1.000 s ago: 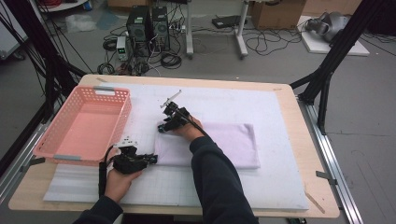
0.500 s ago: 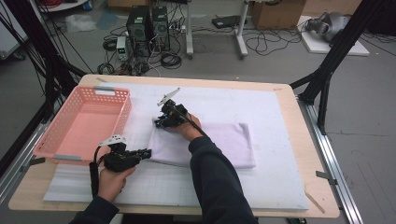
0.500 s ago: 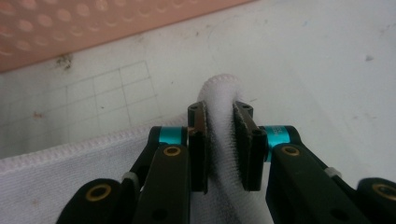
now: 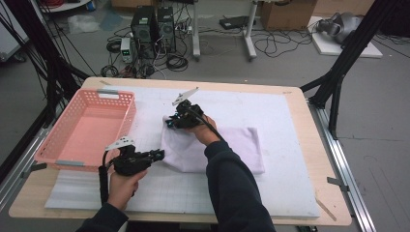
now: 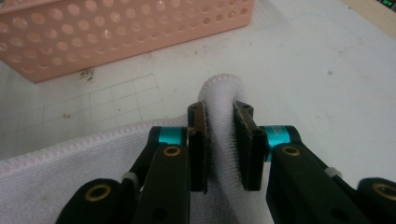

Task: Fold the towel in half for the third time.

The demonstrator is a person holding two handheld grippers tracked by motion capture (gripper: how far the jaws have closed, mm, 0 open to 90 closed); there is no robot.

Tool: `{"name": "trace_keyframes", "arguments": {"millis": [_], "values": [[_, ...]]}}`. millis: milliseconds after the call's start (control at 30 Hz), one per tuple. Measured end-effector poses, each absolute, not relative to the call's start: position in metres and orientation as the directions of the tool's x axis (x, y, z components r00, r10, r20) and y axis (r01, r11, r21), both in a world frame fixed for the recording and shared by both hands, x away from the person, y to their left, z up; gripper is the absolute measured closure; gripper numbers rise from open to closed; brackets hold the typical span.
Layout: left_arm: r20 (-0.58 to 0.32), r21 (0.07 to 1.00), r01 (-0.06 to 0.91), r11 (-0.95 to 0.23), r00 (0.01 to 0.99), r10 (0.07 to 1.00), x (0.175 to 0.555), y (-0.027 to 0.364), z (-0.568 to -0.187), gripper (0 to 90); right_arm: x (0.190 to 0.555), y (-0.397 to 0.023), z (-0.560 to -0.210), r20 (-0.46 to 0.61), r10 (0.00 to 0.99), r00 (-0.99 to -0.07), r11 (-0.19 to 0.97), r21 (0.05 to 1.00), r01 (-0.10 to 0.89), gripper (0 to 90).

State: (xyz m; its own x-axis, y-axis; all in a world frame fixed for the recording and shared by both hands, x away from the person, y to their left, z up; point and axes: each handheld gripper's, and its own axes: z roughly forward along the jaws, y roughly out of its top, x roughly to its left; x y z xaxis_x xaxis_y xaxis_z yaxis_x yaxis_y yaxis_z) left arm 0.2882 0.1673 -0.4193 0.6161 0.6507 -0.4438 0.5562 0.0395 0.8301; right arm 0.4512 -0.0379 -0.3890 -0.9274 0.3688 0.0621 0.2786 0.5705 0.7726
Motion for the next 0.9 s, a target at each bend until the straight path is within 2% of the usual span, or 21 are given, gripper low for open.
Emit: {"name": "trace_keyframes", "arguments": {"millis": [267,900], "values": [[-0.455,0.832,0.554,0.023,0.659,0.598,0.294,0.136,-0.411,82.4,0.444,-0.077,-0.376,0.049,0.394,-0.918,0.546,0.791,0.276,76.4],[-0.428,0.827,0.553,-0.104,0.739,0.520,0.319,0.029,-0.399,82.3,0.438,-0.167,-0.369,0.008,0.451,-0.892,0.526,0.805,0.273,75.3]]}}
